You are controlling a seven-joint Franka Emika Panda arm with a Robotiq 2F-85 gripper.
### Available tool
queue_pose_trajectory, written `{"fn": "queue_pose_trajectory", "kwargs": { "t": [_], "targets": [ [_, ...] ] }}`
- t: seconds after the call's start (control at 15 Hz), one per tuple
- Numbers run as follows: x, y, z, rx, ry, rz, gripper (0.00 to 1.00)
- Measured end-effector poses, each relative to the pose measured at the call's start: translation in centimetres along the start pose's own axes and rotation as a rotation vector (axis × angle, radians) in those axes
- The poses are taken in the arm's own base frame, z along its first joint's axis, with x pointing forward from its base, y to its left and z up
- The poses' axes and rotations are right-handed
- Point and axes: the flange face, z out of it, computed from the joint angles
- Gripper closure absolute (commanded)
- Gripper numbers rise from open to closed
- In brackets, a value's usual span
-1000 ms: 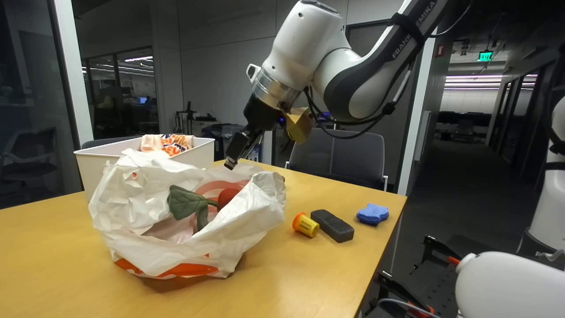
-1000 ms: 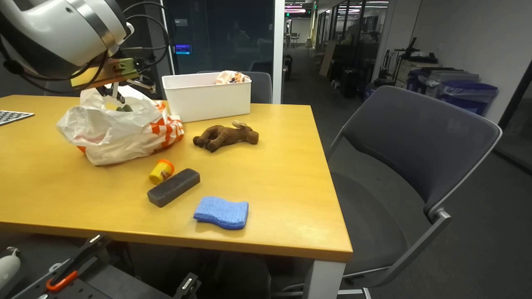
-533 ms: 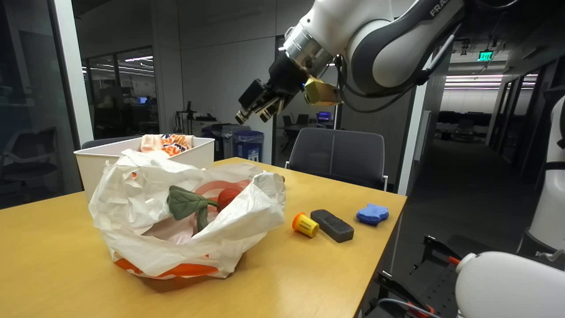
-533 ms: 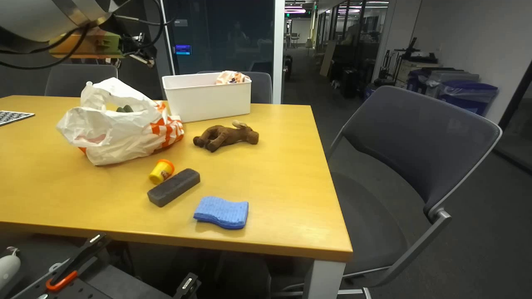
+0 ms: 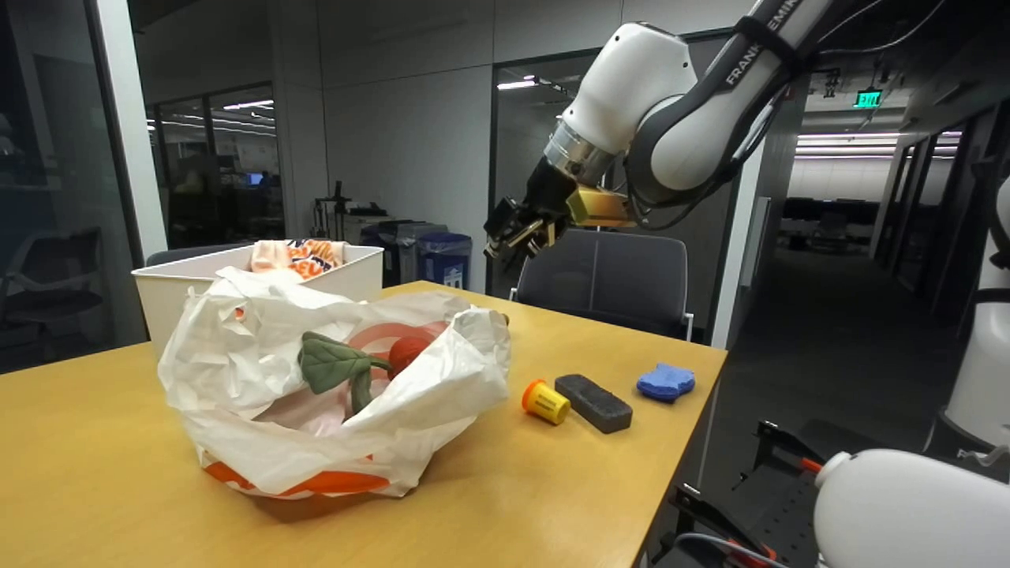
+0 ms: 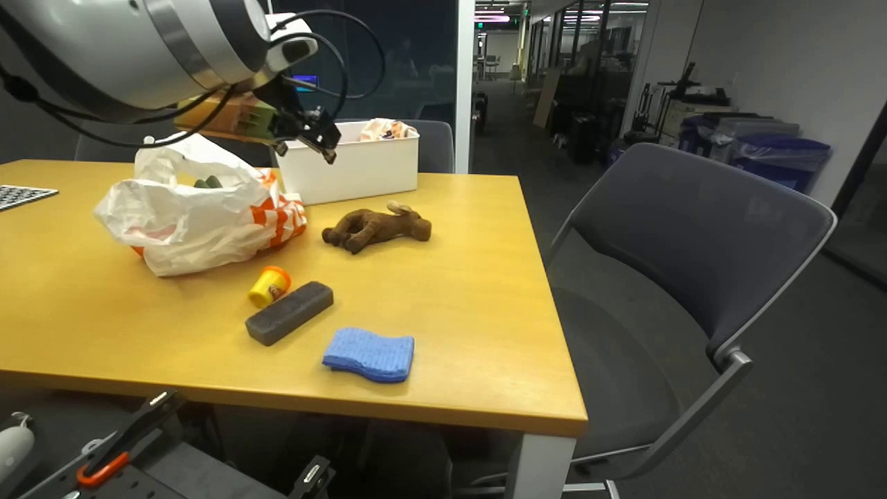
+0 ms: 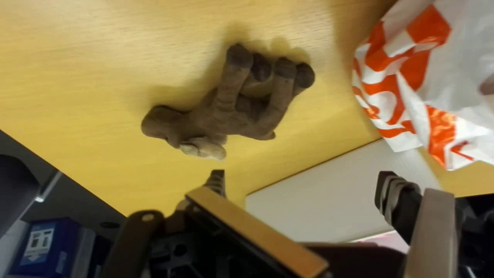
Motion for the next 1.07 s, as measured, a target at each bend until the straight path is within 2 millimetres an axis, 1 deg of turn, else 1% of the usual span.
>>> {"fn": "queue_pose_trajectory", "kwargs": {
  "t": [0.13,0.27,0.53,0.67,0.8,1.07],
  "targets": [
    [1.7,2.2,2.3,-0.039,-0.016,0.037,0.0],
    [2.8,3.3,5.0,-0.064,-0.051,0.079,0.0],
    [2.9,3.0,11.2,-0.063,-0.171,0.128,0.0],
    [3.1,3.4,13.8,-0.056,-0.222,0.142,0.0],
    [3.6,4.5,16.0,-0.062,-0.257,0.149,0.0],
    [4.3,7.3,19.5,-0.077,-0.309,0.173,0.0]
  ]
}}
